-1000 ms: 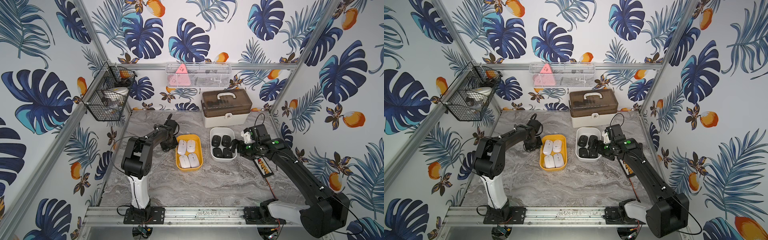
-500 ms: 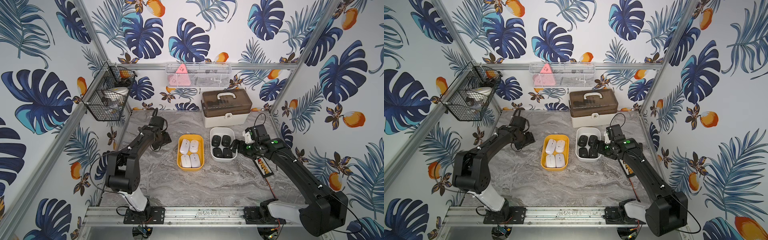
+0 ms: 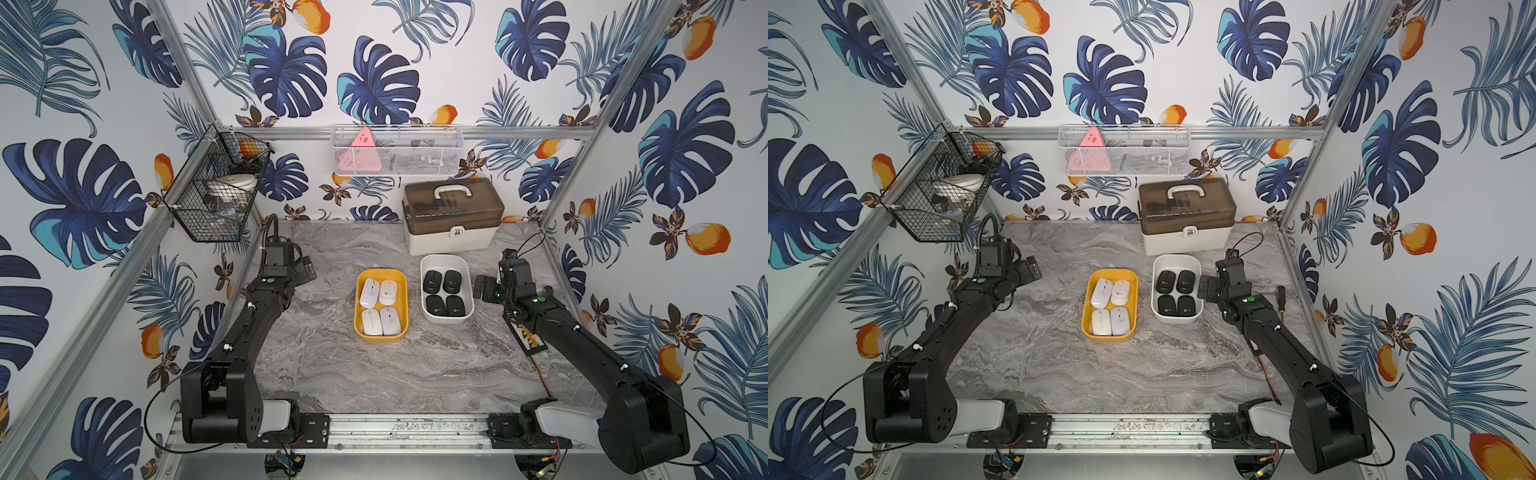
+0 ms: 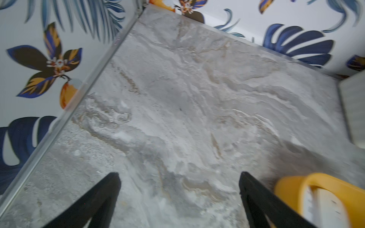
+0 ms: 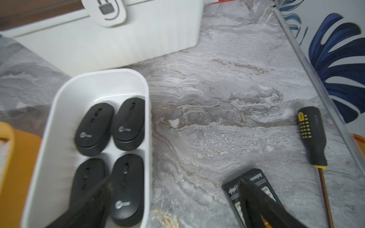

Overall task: Place the mice by color into the storage box
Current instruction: Reset both arms

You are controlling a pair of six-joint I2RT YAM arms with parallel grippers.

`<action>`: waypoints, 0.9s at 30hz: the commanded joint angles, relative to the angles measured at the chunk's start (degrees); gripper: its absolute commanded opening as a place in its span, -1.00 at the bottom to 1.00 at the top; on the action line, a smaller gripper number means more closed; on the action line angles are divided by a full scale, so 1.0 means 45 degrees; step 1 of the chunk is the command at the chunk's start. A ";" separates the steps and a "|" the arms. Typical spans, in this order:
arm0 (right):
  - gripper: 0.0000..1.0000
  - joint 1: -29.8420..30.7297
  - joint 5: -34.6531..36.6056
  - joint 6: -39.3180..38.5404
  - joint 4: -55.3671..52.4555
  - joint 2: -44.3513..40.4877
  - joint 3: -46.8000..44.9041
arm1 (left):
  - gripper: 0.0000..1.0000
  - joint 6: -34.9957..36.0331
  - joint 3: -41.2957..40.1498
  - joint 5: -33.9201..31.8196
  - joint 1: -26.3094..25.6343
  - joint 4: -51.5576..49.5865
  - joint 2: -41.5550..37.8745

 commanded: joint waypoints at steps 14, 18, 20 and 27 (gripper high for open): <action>1.00 -0.0519 0.1142 -0.3356 1.4183 0.4473 -0.4666 | 0.98 0.2701 -0.6481 0.2639 -0.0206 1.3926 0.2696; 1.00 -0.1590 -0.0566 -0.2500 1.4760 0.4881 -0.5023 | 0.98 0.3279 -0.7015 0.1981 -0.0849 1.6306 0.4047; 1.00 -0.1615 -0.1182 -0.2886 1.5070 0.4899 -0.5130 | 0.98 0.3393 -0.6959 0.1934 -0.1240 1.5909 0.3945; 1.00 -0.2104 -0.0857 -0.2092 1.3735 0.5192 -0.4346 | 0.98 0.3443 -0.6827 0.1856 -0.1262 1.5561 0.3850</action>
